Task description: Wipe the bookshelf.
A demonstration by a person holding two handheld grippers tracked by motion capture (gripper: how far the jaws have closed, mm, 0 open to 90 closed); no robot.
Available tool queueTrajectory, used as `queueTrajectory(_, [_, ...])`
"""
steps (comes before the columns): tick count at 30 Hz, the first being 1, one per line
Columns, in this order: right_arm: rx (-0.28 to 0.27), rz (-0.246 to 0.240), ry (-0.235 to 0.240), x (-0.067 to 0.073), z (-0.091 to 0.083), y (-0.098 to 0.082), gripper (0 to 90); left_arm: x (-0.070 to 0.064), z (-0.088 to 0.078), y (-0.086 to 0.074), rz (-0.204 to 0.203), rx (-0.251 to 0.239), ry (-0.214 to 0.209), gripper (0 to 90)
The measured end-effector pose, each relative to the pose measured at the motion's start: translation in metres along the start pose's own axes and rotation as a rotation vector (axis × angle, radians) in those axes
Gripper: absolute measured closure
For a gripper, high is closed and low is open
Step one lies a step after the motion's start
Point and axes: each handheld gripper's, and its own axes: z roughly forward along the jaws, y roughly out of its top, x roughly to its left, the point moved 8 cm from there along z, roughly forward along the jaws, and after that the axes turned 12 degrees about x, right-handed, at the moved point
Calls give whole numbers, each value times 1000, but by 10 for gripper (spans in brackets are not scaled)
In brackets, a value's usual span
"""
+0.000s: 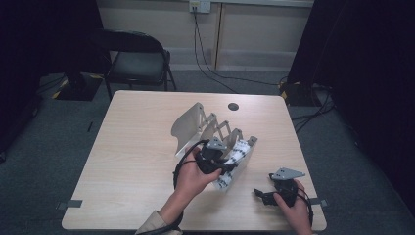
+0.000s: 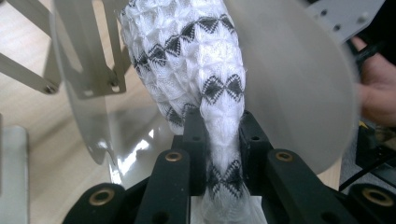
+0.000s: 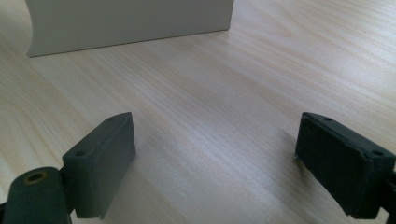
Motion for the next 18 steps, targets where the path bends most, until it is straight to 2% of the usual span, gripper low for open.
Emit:
queueTrajectory(7, [0,0,0,0,0,0,114,4,20,-13,-21,30,-8,771])
queueTrajectory(18, [1,0,0,0,0,0,113,11,48,-36,-31,89,7,768])
